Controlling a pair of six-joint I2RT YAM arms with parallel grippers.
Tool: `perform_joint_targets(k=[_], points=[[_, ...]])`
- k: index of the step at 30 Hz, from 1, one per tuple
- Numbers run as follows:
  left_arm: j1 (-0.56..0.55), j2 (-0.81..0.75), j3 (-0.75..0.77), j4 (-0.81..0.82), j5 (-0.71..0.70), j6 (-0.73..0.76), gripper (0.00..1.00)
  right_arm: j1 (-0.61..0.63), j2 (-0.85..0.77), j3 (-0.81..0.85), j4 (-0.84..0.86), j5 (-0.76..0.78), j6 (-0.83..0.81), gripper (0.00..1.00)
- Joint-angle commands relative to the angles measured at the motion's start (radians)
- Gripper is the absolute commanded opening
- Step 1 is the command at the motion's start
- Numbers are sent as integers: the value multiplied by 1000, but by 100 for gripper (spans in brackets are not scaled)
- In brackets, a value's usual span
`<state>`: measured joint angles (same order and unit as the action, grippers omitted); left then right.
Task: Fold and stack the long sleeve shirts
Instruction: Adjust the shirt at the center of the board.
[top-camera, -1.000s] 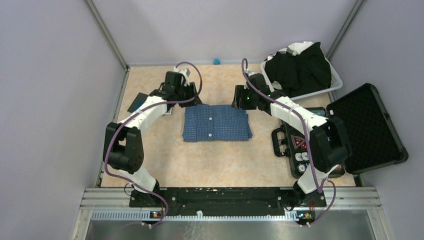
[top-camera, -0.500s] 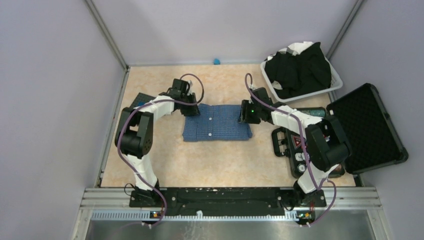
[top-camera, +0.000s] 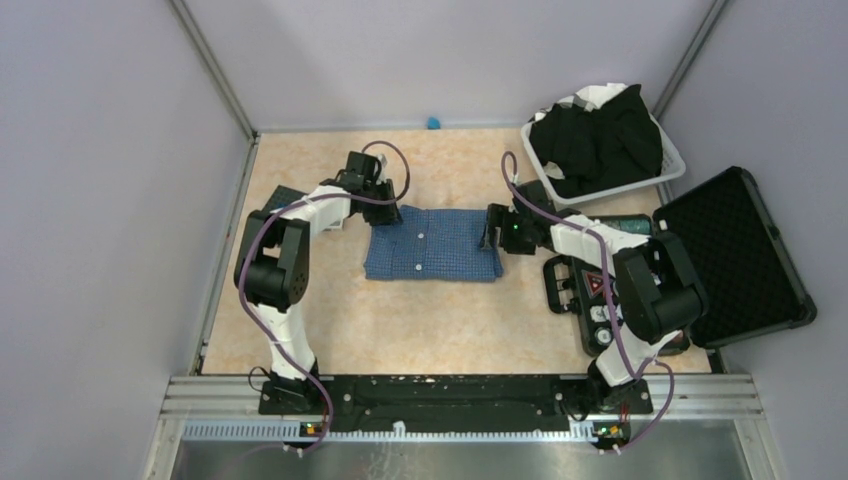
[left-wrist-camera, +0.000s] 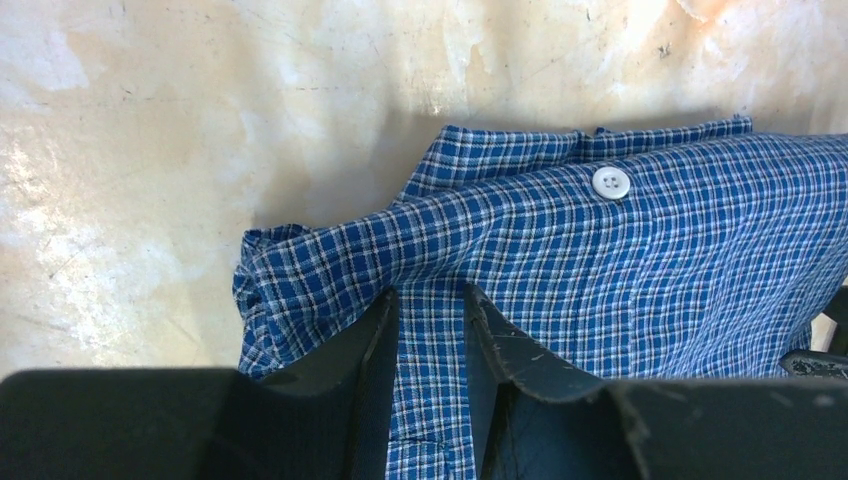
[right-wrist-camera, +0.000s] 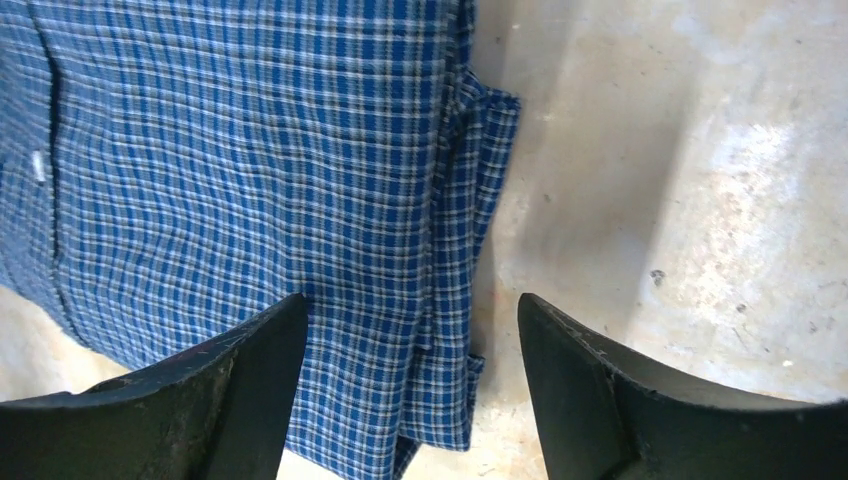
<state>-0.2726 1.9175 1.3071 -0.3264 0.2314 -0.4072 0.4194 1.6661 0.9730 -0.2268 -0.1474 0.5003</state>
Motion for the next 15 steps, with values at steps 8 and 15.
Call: perform_joint_targets(k=[8,15], points=[[-79,-243,-44,-54,51,18,40,-9,32,-60,131,-78,56,67],[-184,-268,-130,-38,65,-3,39,-9,48,-90,148,-67,73,59]])
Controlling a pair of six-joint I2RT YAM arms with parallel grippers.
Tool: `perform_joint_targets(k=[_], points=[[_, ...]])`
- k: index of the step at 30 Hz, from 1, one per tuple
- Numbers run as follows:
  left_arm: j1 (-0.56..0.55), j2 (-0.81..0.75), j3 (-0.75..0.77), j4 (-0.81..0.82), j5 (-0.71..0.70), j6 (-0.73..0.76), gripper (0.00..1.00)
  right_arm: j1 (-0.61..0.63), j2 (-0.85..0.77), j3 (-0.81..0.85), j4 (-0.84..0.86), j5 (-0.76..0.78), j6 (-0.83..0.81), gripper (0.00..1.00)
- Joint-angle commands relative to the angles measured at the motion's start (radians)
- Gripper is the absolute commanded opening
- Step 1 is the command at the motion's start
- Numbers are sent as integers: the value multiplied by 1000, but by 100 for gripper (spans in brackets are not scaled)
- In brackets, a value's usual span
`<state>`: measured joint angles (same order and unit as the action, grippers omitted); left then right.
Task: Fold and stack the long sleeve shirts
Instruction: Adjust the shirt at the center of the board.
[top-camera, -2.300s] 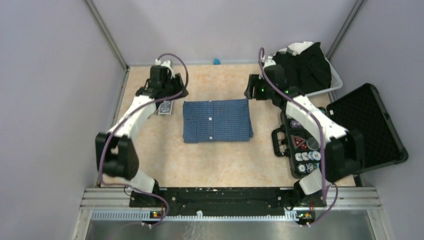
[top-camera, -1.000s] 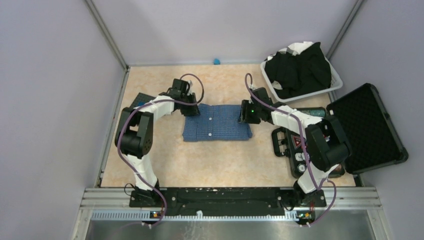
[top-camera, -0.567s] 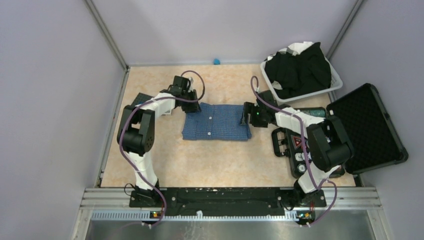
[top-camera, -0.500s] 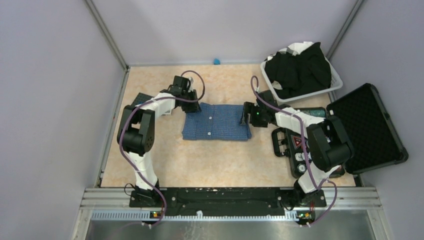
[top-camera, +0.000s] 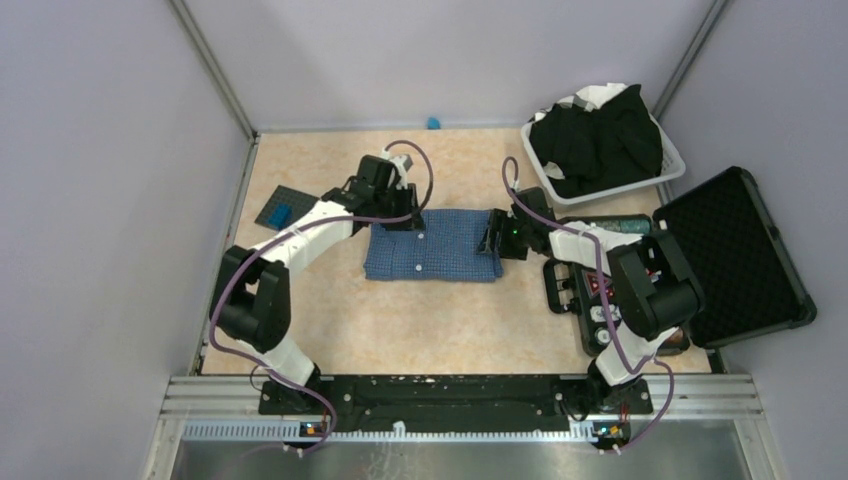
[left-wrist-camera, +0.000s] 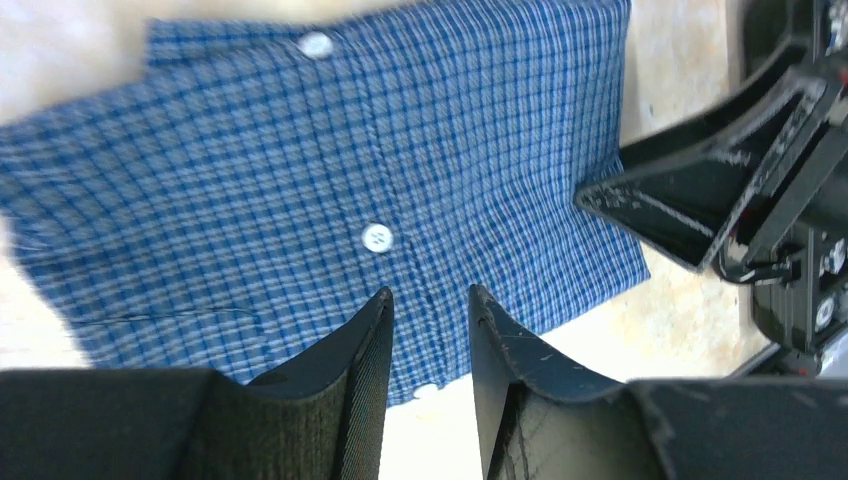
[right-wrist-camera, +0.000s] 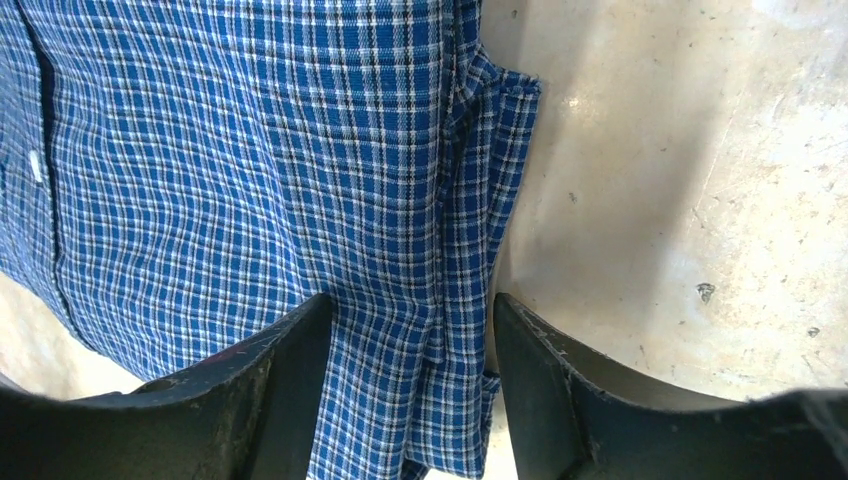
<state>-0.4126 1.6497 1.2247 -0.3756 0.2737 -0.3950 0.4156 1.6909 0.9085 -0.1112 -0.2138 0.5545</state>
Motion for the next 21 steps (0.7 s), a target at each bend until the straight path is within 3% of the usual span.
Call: perform_joint_targets(k=[1,4,9,11,15,21], points=[[-61,11,-54,19,24,-18,38,-6,23,-31,39,-1,26,58],[-106,53,-69,55,33,-38,36,-6,23,-39,42,1,42,48],[-134,131,-85,111,23,-70,33,-5,33,-12,-7,16,41,10],[-142,134,-74,116,30,-76,32,-6,27,-5,-24,20,36,0],[-145,42,-62,74,-7,-72,36,-6,-4,-1,-49,36,27,0],[-99,-75,-25,-137,-278,-4,43,-6,-57,17,-83,37,16,0]])
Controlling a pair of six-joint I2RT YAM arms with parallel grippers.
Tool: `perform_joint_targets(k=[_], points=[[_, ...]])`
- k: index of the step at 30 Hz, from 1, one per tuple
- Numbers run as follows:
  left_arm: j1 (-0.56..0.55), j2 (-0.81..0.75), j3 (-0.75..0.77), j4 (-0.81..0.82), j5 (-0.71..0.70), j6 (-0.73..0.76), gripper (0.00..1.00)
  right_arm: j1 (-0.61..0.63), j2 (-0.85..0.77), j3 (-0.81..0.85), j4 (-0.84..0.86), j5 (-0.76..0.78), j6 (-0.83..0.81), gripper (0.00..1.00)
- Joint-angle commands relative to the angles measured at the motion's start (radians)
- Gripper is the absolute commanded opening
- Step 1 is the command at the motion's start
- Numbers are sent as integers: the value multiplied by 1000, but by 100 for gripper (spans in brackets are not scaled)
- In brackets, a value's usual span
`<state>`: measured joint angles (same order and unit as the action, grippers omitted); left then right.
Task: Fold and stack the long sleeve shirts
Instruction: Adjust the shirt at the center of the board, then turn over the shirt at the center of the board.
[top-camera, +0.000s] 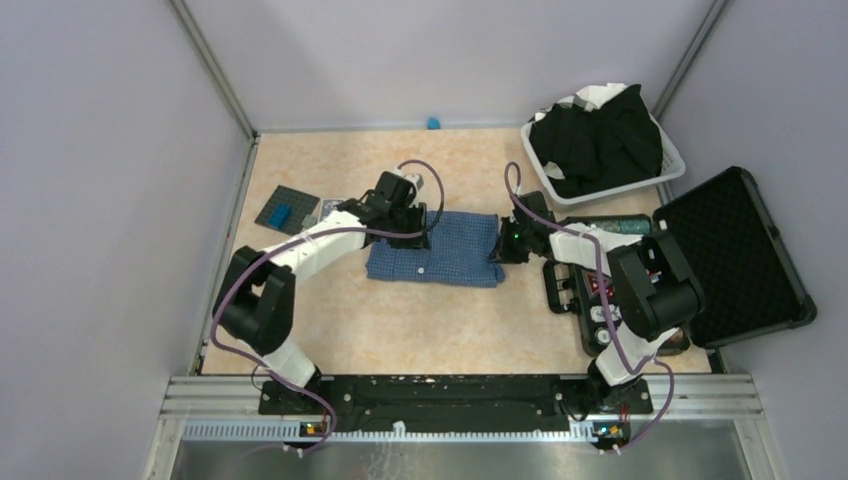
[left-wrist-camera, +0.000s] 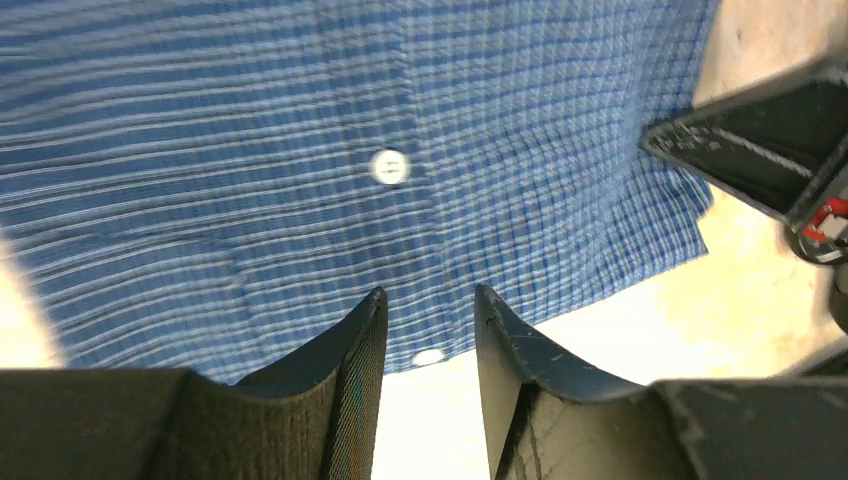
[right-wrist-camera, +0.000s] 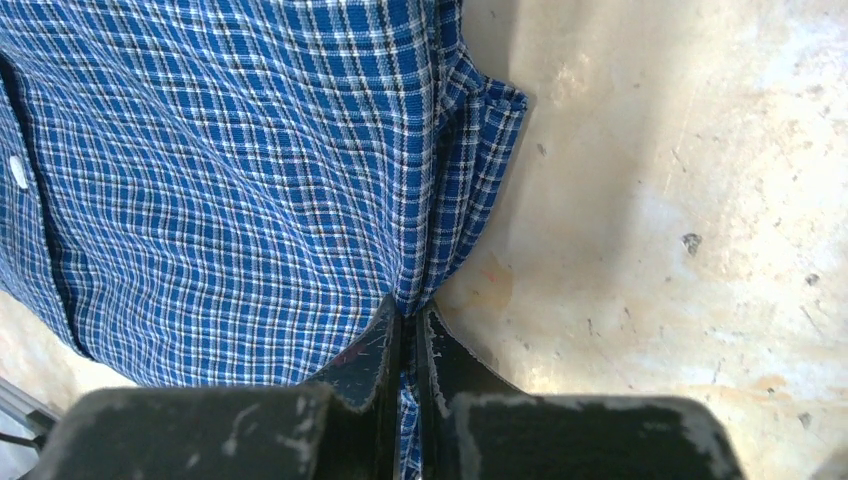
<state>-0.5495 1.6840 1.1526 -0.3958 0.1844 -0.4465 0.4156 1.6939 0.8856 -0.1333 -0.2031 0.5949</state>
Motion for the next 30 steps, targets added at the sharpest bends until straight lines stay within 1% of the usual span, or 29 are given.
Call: perform_joint_targets(k=[1,3,6,8,11,14,18,24,30], points=[[61,-118,39,-129,-222,59,43,-5,-66,44,-69,26,-28,0],[109,-121,21,-145,-258,74,41,-6,-79,55,-82,28,-35,0],[171,-107,-6,-108,-237,95,37,-5,-91,68,-97,32,-41,0],[185,-75,0,-89,-235,105,36,-6,-97,77,-104,28,-46,0],[186,-4,29,-71,-253,112,35,-6,-104,90,-116,23,-47,0],[186,47,49,-47,-242,106,32,-6,-113,103,-130,23,-51,0],[183,103,67,-51,-265,96,27,-7,-138,120,-161,21,-53,0],[148,111,55,-62,-364,94,20,-12,-221,177,-232,11,-64,0],[112,116,49,-41,-314,65,18,-12,-285,254,-296,-43,-70,0]])
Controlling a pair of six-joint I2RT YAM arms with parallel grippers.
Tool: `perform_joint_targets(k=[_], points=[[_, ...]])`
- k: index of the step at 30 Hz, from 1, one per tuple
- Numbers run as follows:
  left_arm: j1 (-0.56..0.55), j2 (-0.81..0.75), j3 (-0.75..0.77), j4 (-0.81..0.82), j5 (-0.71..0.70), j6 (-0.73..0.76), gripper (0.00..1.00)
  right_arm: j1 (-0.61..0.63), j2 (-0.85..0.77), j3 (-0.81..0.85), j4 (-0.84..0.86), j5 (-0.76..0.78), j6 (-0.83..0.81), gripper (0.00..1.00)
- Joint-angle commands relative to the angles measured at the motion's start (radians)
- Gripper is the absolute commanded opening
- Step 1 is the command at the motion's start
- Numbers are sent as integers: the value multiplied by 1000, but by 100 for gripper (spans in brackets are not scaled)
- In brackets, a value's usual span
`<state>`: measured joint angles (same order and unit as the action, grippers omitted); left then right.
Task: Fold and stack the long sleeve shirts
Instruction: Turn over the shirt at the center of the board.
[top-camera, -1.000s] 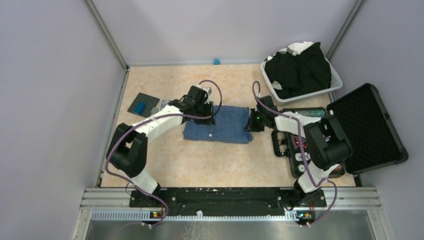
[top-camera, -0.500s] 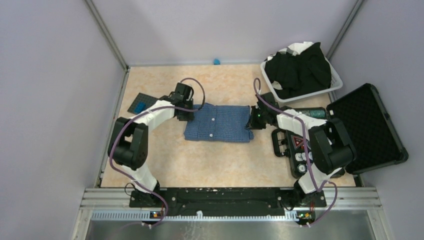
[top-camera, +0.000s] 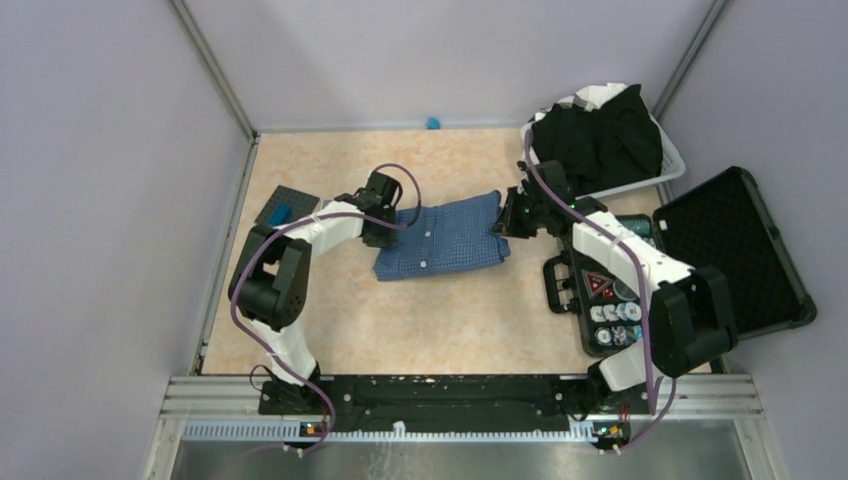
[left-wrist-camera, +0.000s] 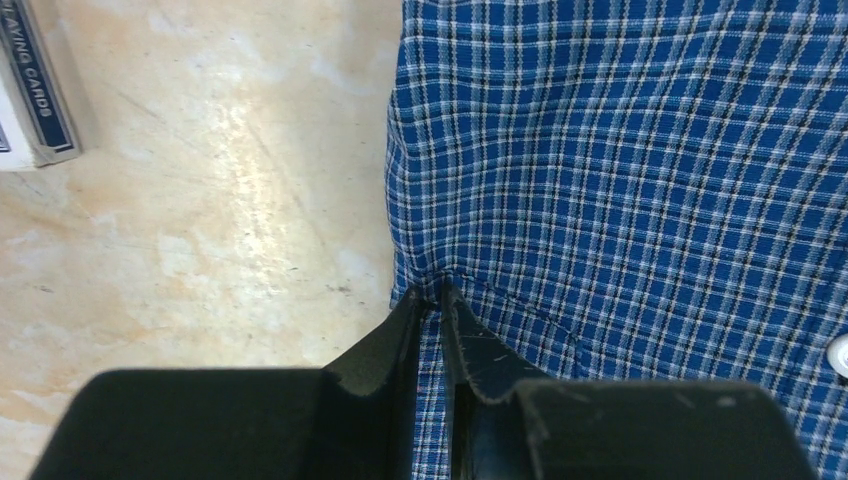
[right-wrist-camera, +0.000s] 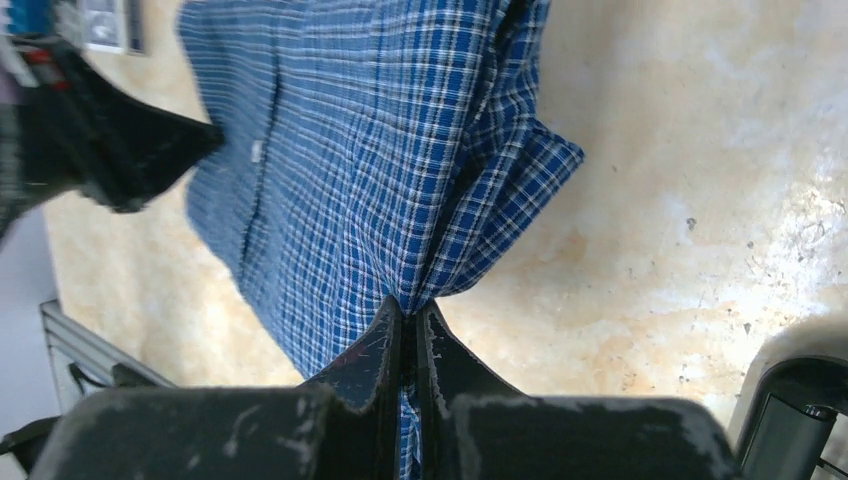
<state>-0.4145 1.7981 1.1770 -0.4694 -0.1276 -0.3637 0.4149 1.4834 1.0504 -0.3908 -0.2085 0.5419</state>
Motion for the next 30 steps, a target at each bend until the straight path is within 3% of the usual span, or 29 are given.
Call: perform_joint_targets(k=[1,7,11,16,18,19,23,27,30], points=[[-32,5,26,40,14,-26,17,-11,-85,103,-47,-46,-17,0],[-74,28,55,86,118,-92,17,-11,-141,212,-116,-89,-20,0],[-167,63,107,145,193,-171,15,-9,-152,322,-175,-115,-23,0],[-324,113,153,377,375,-393,14,50,-44,520,-227,-92,-18,0],[-346,75,99,491,421,-539,26,58,17,583,-217,-92,-7,0],[-343,37,51,533,418,-599,41,59,46,608,-207,-93,-1,0],[-226,-131,-128,446,403,-598,61,97,191,667,-182,-64,1,0],[-26,-324,-355,328,377,-507,73,180,319,608,-61,-31,26,1],[125,-485,-465,233,318,-401,78,234,434,608,-9,-38,39,39]])
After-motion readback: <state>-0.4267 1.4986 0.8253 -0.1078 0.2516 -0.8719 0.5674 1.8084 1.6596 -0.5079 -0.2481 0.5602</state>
